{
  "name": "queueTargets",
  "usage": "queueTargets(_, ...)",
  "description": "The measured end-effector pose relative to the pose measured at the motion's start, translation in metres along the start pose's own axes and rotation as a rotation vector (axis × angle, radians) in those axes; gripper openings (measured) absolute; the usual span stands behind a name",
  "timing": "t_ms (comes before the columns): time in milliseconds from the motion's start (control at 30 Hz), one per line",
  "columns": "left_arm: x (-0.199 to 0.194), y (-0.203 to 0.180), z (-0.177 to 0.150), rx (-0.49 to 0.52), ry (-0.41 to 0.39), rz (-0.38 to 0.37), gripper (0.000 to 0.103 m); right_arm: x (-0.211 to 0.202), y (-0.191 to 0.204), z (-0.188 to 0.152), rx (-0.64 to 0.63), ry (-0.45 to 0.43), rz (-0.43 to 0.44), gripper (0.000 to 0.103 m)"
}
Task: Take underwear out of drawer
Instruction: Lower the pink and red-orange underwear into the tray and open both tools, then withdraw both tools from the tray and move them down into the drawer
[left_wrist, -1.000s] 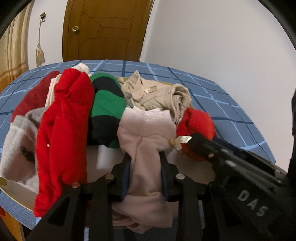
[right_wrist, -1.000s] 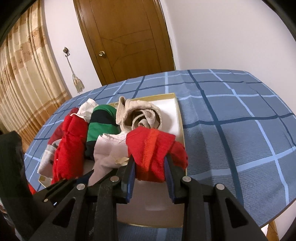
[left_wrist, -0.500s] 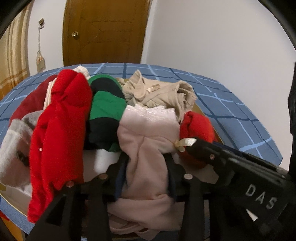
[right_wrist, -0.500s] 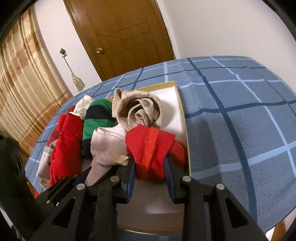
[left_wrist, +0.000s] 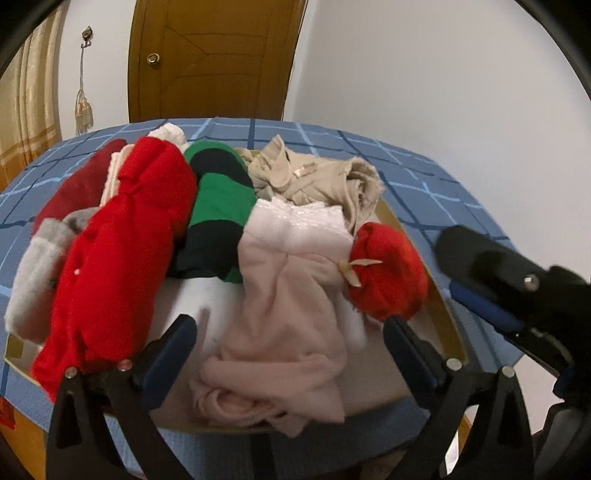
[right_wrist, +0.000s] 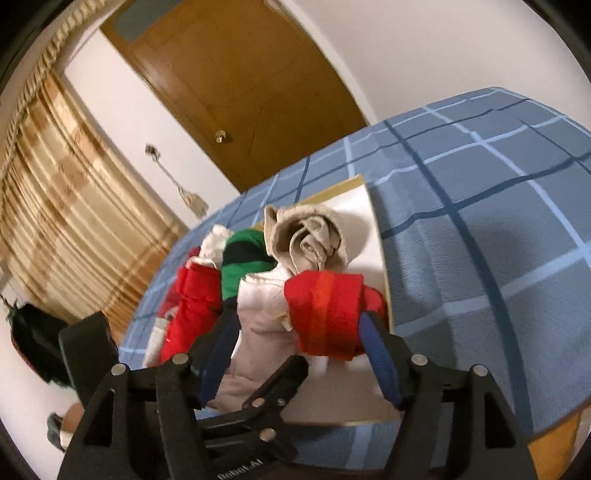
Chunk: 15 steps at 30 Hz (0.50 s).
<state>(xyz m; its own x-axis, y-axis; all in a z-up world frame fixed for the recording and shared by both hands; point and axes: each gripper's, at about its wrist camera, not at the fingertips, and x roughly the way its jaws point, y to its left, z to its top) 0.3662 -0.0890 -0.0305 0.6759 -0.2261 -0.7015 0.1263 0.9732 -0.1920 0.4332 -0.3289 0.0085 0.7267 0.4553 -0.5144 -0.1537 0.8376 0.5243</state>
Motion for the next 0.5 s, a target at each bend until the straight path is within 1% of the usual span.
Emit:
queueTargets(133, -0.016, -0.001, -0.004, 0.027, -0.033, 0.010, 0.102, -0.022, 0.002, -0.007, 0.013, -0.066, 0.007, 0.070)
queueTargets(267, -0.024, -0.002, -0.008, 0.058, -0.044, 0.028, 0.102, -0.039, 0.004, -0.018, 0.036, -0.099, 0.028, 0.070)
queueTargets(400, -0.029, 0.001, -0.012, 0.063, -0.044, 0.030, 0.102, -0.046, 0.010, -0.025, 0.001, -0.124, -0.004, 0.070)
queueTargets(500, -0.034, 0.004, -0.016, 0.075, -0.061, 0.055, 0.102, -0.048, 0.012, -0.029, -0.018, -0.130, -0.022, 0.070)
